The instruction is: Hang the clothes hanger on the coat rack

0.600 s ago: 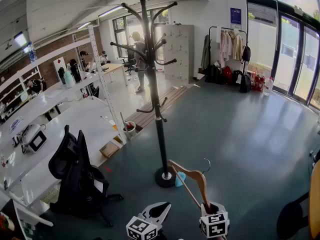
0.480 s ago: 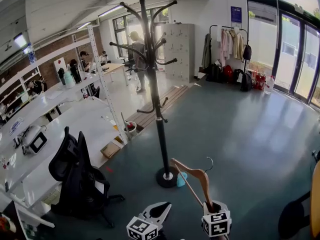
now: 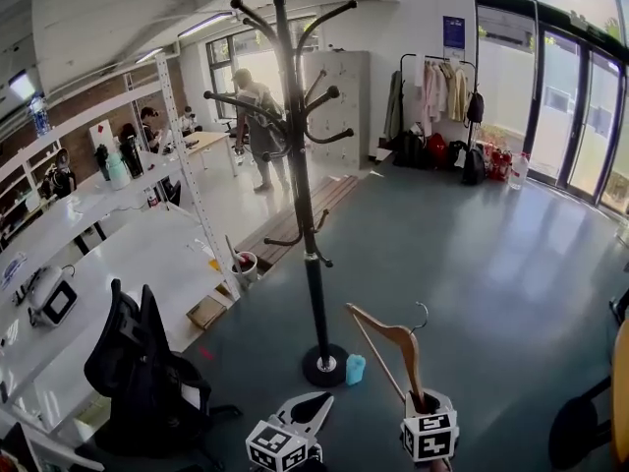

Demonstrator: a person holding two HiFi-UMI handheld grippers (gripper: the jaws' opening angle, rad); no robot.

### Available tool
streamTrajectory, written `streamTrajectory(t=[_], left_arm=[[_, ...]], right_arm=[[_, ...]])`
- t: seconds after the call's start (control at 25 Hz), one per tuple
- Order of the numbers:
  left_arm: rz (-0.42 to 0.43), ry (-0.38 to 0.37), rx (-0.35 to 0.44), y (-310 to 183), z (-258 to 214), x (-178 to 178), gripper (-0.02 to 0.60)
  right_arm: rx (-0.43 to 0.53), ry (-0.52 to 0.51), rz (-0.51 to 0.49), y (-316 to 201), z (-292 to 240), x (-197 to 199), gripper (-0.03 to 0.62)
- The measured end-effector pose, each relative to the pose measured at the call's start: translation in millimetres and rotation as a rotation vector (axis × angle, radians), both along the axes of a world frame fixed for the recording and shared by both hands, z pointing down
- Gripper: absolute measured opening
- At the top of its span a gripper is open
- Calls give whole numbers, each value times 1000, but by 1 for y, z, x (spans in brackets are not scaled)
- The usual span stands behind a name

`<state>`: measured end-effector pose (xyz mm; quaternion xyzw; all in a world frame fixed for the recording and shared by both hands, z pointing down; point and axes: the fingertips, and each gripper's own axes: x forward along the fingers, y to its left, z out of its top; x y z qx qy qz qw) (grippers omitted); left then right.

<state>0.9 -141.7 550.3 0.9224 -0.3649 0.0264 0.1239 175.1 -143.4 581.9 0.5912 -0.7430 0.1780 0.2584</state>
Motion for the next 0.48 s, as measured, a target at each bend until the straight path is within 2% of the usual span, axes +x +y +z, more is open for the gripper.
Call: streamTrajectory(t=[0.2, 0.48], left_arm=[[37, 12, 34, -58, -17, -22, 6], [107, 33, 40, -117, -28, -45, 6]], right_arm=[[25, 8, 80, -59, -15, -8, 52], [113, 89, 127, -143, -59, -23, 52]])
